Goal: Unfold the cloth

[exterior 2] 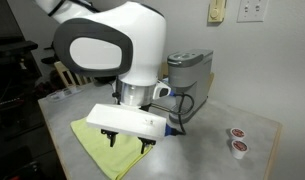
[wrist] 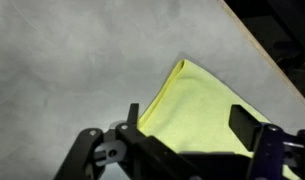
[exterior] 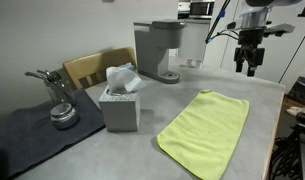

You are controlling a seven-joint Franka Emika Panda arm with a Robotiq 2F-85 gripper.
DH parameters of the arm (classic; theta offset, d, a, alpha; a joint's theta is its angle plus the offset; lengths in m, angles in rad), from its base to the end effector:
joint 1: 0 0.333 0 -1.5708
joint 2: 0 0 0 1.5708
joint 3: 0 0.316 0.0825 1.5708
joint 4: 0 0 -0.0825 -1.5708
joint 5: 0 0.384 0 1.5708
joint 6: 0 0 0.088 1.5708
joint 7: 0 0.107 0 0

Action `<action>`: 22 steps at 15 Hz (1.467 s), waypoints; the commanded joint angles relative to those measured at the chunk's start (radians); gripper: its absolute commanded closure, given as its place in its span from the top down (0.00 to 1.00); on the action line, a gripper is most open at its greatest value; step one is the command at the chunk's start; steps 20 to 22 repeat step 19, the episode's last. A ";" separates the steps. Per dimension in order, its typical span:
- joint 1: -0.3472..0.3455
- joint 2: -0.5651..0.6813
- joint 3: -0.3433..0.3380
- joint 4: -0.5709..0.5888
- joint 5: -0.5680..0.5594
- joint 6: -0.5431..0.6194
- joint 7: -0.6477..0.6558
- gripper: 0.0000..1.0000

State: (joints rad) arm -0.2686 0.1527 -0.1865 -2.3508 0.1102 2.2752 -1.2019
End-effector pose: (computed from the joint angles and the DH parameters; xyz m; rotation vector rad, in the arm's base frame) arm 0.4376 -0.2125 0.2506 -2.7785 -0.9593 0.1724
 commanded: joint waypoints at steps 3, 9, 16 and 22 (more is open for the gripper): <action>0.035 -0.104 0.000 -0.031 -0.141 -0.009 0.143 1.00; 0.113 -0.172 0.049 -0.100 -0.099 0.081 0.489 1.00; 0.214 -0.166 0.128 -0.128 0.079 0.147 0.716 1.00; 0.233 -0.166 0.140 -0.134 0.085 0.160 0.739 1.00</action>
